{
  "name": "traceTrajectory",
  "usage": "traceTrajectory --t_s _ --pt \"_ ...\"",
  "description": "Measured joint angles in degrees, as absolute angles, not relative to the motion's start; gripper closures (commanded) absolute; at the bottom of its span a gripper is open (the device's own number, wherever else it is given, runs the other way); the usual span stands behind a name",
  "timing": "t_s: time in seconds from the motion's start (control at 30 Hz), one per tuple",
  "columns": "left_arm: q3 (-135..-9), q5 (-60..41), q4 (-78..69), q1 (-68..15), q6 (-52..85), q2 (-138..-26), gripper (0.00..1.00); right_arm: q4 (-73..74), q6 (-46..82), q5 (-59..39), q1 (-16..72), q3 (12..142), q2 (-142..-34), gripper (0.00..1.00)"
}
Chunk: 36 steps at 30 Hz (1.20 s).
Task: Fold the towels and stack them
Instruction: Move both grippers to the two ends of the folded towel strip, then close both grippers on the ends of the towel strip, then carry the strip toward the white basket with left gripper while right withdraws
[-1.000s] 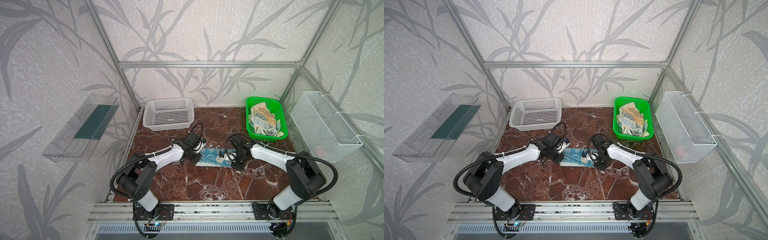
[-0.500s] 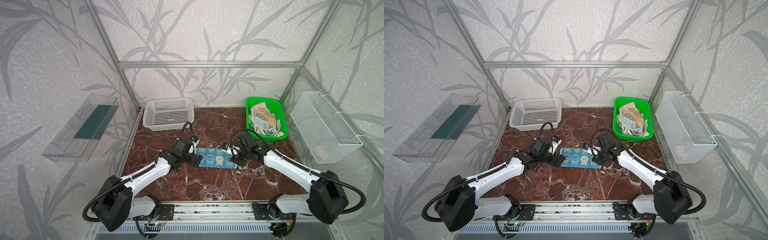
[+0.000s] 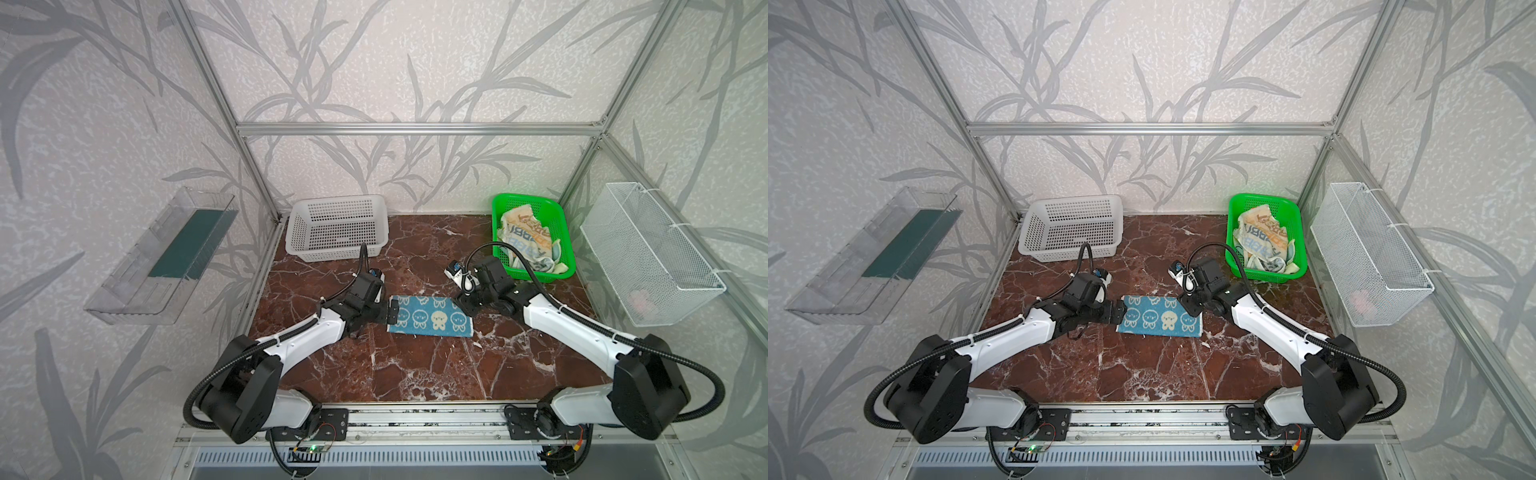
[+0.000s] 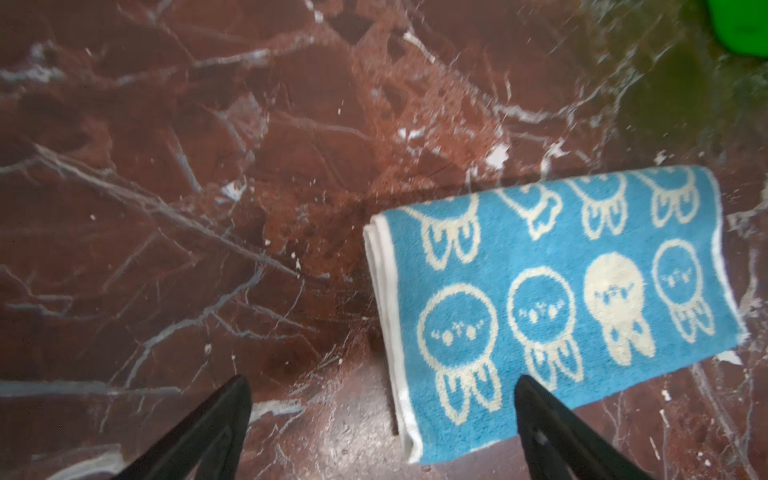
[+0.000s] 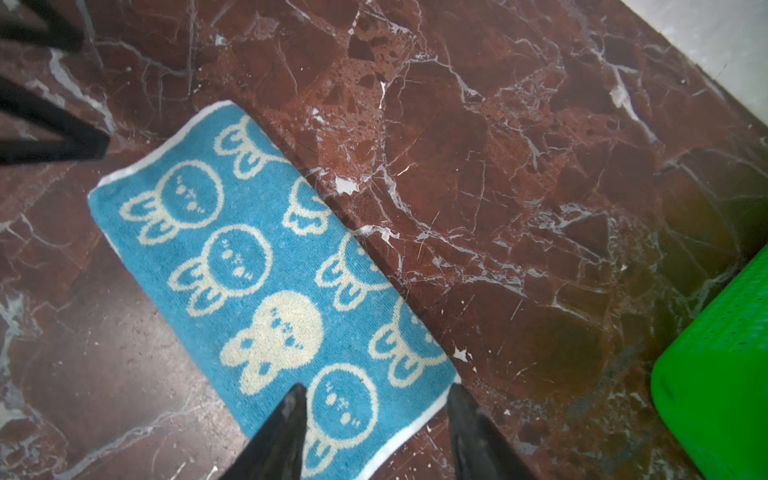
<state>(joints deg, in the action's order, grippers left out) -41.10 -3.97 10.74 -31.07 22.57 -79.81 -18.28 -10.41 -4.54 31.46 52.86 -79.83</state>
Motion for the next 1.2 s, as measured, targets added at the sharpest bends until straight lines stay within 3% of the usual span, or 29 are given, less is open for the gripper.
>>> traceTrajectory --t_s 0.4,0.77,1.2 --pt "-42.9 -10.8 11.3 -31.1 26.0 -88.1 0.11 -15.7 8.8 -5.8 32.7 50.2 -85.4 0.54" --pt "-42.4 -14.6 7.9 -31.5 28.2 -88.8 0.17 -15.1 15.2 -5.8 34.6 50.3 -94.6 0.57" --pt "-43.8 -18.0 -0.3 -31.5 31.1 -94.2 0.41 -14.2 16.7 -5.3 34.6 50.5 -95.8 0.58"
